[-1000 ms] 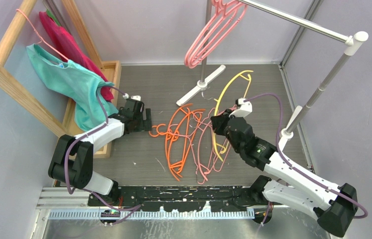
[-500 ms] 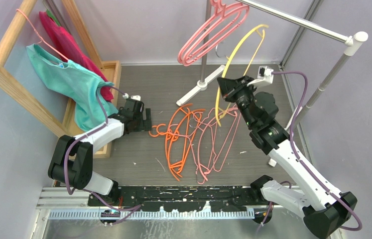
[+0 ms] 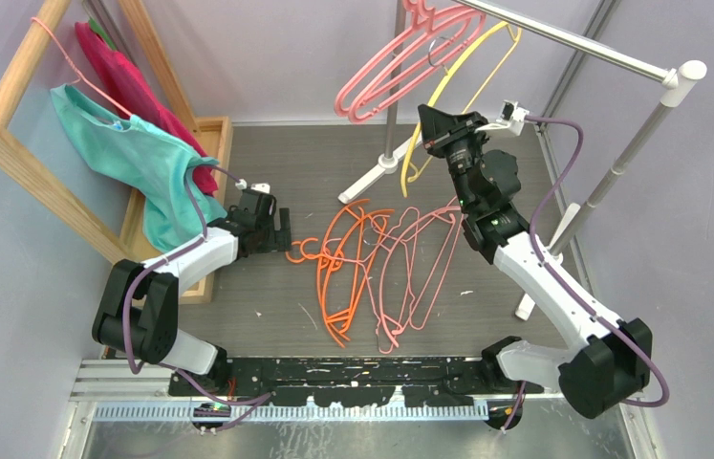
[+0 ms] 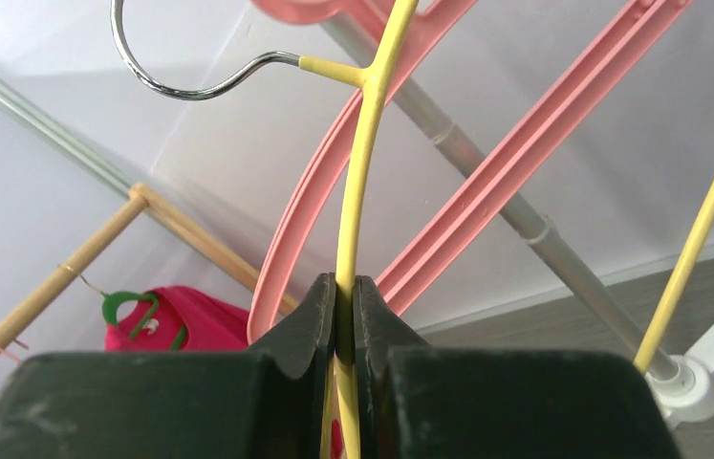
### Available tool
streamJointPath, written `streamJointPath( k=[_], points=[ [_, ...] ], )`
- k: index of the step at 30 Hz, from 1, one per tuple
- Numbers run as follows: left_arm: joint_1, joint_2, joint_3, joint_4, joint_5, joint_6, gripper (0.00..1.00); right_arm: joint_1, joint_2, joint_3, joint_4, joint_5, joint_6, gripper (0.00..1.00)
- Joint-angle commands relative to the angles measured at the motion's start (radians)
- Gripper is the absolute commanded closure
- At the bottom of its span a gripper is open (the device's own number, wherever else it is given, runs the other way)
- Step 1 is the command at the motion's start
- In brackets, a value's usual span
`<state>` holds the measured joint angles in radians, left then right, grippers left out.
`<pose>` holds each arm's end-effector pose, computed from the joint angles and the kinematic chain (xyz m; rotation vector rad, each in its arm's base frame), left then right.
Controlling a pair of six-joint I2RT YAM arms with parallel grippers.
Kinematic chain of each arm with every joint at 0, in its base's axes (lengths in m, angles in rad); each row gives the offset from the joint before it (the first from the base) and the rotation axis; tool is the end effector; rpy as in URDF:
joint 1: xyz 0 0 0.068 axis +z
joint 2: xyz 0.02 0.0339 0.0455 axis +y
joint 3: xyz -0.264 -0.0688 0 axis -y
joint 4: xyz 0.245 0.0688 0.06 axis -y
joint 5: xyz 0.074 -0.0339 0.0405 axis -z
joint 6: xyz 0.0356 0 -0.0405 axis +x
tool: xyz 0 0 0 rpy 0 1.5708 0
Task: Organize the hangers
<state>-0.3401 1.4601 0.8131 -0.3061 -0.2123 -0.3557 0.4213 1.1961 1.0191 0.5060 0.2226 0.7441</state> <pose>0.2717 -0.0882 0.1874 -0.1041 2.4909 -0.0214 0.2569 0.1065 0.4102 0.4039 1.2338 0.8671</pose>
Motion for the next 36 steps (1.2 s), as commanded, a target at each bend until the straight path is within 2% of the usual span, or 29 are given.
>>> streamJointPath(
  k=[1,10,23,36],
  points=[
    [-0.001,-0.016,0.01,0.025,-0.007,-0.005,0.02,-0.035,0.008,0.059,0.249,-0.024,0.052,0.99],
    [0.0,0.003,0.022,0.024,-0.016,-0.001,0.02,-0.103,0.037,0.071,0.314,-0.093,0.106,0.99],
    [-0.001,0.028,0.03,0.025,-0.021,0.005,0.02,-0.213,0.148,0.153,0.295,-0.106,0.213,0.99],
    [-0.001,0.031,0.032,0.012,-0.027,0.006,0.02,-0.266,0.175,0.084,0.272,-0.125,0.284,0.99]
  ],
)
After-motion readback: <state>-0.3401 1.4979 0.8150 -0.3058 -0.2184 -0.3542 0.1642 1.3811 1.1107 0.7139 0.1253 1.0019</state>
